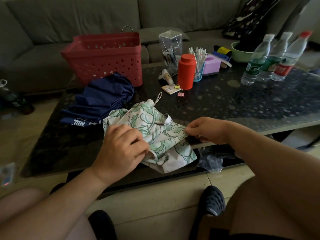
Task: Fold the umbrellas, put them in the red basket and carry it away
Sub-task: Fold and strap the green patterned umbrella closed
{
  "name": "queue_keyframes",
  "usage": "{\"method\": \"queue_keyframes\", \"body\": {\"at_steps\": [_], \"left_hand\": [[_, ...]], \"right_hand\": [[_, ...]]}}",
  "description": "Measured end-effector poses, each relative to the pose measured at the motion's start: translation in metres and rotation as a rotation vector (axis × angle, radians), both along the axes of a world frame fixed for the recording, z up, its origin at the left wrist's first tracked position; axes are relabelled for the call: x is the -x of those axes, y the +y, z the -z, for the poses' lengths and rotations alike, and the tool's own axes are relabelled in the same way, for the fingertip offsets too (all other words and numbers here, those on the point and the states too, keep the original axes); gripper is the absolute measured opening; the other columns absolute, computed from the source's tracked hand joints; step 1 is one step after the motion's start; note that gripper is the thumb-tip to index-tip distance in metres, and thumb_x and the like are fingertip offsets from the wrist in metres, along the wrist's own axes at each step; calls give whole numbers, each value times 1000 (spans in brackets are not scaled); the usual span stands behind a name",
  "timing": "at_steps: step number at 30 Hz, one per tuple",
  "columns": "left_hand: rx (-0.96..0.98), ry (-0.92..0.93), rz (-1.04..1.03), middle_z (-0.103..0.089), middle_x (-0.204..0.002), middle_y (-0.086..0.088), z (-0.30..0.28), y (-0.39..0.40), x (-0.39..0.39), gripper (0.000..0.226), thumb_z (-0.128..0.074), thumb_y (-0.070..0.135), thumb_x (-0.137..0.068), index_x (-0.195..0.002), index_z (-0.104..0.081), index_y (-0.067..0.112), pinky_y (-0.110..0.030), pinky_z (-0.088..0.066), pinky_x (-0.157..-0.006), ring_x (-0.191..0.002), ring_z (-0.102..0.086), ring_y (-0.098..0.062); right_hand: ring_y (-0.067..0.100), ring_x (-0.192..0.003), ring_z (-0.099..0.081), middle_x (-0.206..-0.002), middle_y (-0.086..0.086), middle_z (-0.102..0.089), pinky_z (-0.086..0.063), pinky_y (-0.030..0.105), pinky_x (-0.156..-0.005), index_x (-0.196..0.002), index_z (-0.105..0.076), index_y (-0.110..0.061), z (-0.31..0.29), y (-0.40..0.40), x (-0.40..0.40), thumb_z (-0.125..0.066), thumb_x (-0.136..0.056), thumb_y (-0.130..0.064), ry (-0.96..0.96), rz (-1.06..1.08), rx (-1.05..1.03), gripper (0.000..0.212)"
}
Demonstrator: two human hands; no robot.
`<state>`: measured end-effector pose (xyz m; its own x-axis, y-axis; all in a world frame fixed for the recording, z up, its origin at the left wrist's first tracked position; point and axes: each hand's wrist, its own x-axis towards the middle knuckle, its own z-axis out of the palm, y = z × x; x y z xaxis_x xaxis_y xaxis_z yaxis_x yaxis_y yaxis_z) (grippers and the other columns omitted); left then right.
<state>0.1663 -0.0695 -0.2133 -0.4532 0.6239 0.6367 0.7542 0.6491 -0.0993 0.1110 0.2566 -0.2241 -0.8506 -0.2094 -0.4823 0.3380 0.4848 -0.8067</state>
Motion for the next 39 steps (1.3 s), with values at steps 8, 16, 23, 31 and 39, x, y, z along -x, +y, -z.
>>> {"method": "queue_keyframes", "body": {"at_steps": [8, 16, 23, 31, 39], "left_hand": [[-93, -262, -376, -55, -75, 11, 25, 4, -60, 41, -71, 65, -82, -104, -83, 33, -35, -33, -68, -77, -52, -20], [-615, -768, -700, -49, -107, 11, 49, 66, -90, 81, -64, 76, -78, -146, -59, 32, -47, -52, -96, -112, -50, -19], [-655, -614, -702, -50, -104, 5, 46, 68, -68, 62, -82, 59, -78, -127, -72, 22, -47, -53, -93, -110, -57, -28], [-815, -516, -578, -53, -95, 15, 58, 67, -82, 17, -74, 50, -89, -91, -82, 35, -46, -55, -82, -93, -54, -14], [-848, -691, -598, -48, -99, 21, 49, 72, -73, 54, -84, 59, -76, -122, -72, 33, -44, -55, -88, -99, -56, -14]], "right_hand": [[13, -83, -52, -82, -4, -67, -42, 31, -79, -92, -76, -20, -3, -3, 4, -63, -104, -25, -50, 15, 17, 18], [12, -74, -49, -76, 0, -57, -44, 28, -75, -83, -70, -20, -9, -13, 1, -61, -105, -22, -87, 80, 66, 24], [13, -68, -51, -71, 1, -58, -43, 32, -75, -76, -72, -22, -23, -5, 0, -62, -104, -21, -138, -1, 79, 30], [13, -63, -49, -78, 8, -54, -42, 27, -63, -92, -68, -14, -14, -6, -1, -61, -105, -23, -50, 143, 81, 18], [10, -74, -63, -78, -1, -69, -47, 33, -87, -99, -65, -17, -23, -8, -7, -55, -107, -15, -145, 108, 269, 14]]}}
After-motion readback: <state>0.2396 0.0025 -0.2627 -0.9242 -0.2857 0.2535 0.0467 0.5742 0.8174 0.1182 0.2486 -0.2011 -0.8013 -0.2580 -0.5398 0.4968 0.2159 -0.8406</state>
